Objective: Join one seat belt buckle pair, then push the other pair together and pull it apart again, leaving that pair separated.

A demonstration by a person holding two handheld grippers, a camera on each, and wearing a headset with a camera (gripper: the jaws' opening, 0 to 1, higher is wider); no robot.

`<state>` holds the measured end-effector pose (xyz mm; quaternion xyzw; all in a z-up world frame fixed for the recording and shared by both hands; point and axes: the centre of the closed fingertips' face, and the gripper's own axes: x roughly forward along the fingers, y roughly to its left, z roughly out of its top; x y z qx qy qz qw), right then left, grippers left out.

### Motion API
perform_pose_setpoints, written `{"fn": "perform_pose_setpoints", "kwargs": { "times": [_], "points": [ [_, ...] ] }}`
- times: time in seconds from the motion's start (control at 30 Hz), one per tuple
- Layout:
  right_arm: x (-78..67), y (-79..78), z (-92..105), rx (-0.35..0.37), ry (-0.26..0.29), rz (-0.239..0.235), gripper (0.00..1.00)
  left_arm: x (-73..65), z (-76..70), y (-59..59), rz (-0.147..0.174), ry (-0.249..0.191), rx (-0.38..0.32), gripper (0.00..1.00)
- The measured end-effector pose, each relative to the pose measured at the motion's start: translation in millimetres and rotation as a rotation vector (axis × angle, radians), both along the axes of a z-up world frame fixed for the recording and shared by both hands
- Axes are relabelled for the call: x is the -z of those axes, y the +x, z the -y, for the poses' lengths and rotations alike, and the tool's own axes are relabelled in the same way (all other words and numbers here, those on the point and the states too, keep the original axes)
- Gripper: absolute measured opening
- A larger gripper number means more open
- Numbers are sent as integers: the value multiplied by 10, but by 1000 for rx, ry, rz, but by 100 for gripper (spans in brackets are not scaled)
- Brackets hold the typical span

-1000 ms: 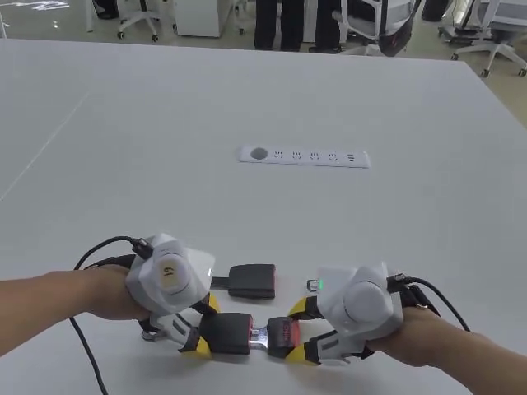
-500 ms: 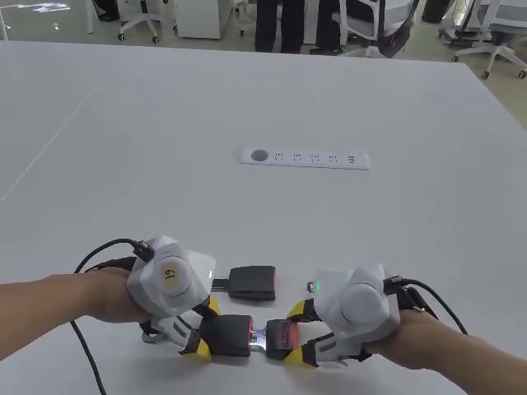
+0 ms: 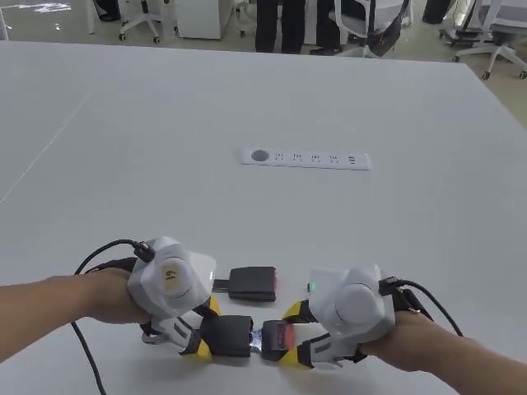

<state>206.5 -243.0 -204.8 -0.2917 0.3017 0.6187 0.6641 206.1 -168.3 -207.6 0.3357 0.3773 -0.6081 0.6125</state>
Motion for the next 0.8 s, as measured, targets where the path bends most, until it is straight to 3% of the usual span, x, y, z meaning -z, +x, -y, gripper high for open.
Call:
{"fn": "perform_pose_setpoints", "kwargs": {
  "times": [0.27, 0.33, 0.8],
  "points": [
    [34, 22, 23, 33, -14, -18, 29, -1, -26, 35, 4, 4, 11, 31],
    [74, 84, 31, 19, -7, -10, 29, -3, -29, 35, 2, 2, 3, 31],
    [38, 39, 1, 7, -19, 10, 29, -5, -11, 10, 7, 3, 0, 32]
  ]
}}
